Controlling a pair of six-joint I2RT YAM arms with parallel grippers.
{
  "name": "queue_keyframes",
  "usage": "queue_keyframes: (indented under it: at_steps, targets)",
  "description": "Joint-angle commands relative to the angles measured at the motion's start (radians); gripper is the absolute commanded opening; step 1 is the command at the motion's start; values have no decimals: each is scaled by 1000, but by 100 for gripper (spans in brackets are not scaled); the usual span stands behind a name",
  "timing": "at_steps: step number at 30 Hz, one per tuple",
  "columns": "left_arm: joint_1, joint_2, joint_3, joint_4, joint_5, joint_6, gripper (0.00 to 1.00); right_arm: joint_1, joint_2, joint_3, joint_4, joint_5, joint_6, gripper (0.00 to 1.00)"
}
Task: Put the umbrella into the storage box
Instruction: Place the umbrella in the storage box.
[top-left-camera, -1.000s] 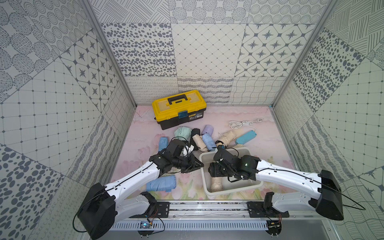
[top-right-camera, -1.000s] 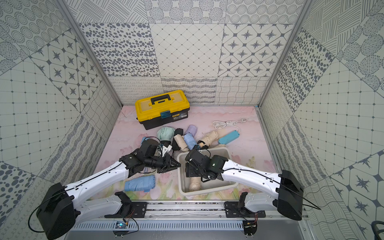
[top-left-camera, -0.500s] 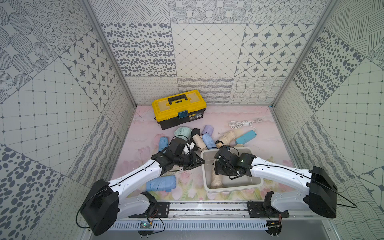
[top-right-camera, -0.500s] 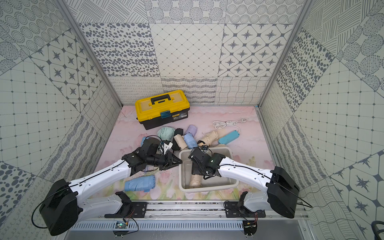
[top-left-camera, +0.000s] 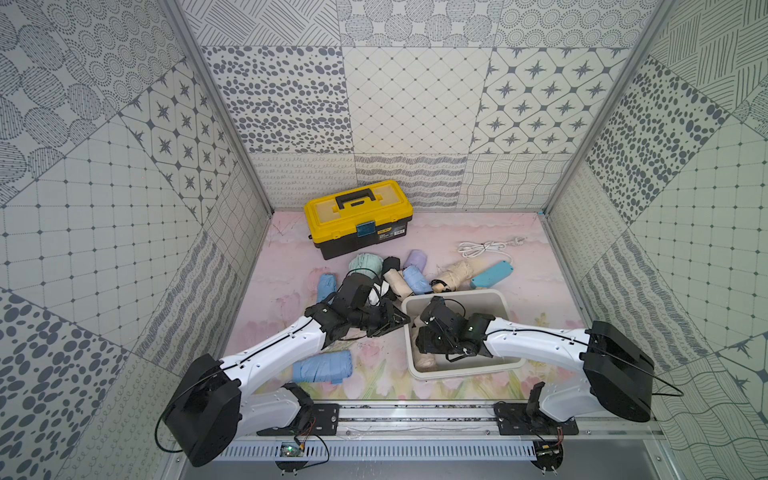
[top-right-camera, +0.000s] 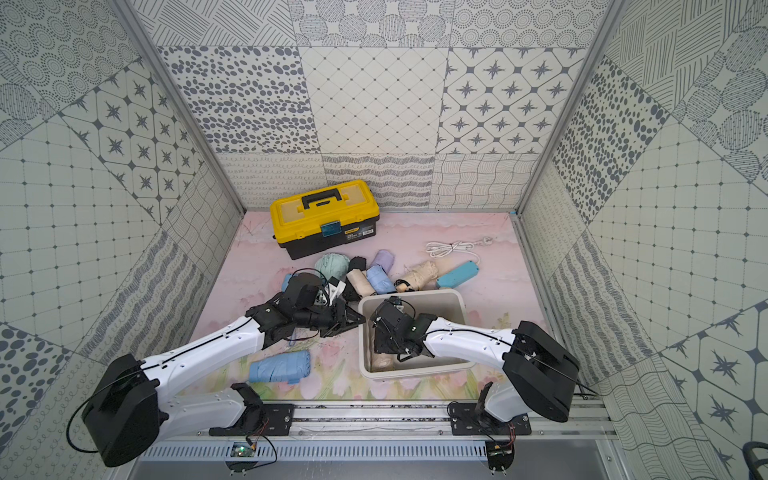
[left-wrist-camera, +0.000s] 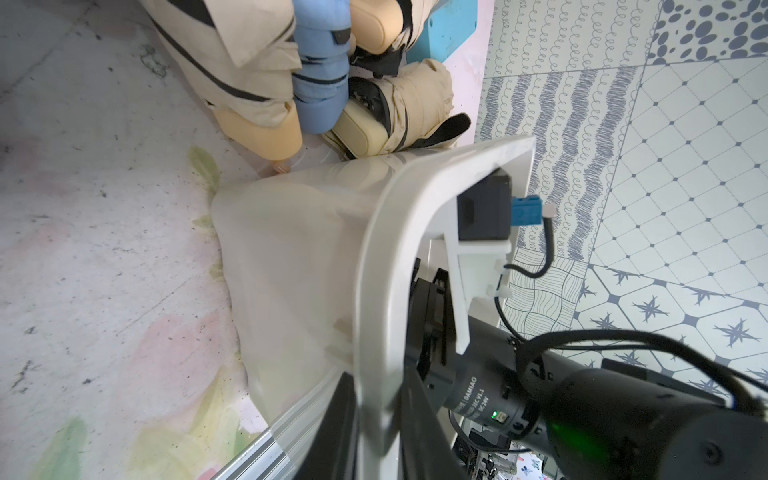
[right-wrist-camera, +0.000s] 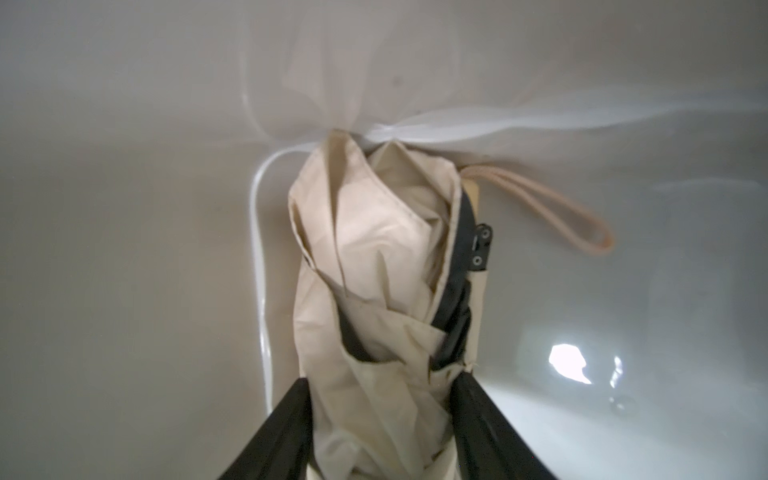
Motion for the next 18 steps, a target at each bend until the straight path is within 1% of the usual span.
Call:
queue_keyframes:
  at_steps: [1,3,4,5,7,9,11,14,18]
  targets:
    - [-2,3,8,1,-49,41,9,-1,12,-9,141,-62,-86,56]
    - [-3,3,7,-2,-50,40,11,-2,-2,-8,110,-48,-95,62]
    - [-2,1,8,-4,-50,42,13,-4,-14,-9,91,-37,-95,66]
    - [-2,-1,8,-6,-53,42,18,-5,-27,-12,78,-27,-90,69]
    - [-2,-12,9,-17,-63,46,33,-12,-77,-24,44,-7,-77,74]
    - [-2,-31,9,-29,-80,45,48,-19,-134,-32,-4,6,-69,77]
    - [-2,-55,12,-48,-97,46,58,-27,-197,-31,-74,18,-70,79]
    - [-2,-99,34,-114,-144,53,65,-45,-294,-12,-188,31,-89,81]
    - [16,-149,119,-321,-285,102,69,-75,-403,41,-302,36,-133,81]
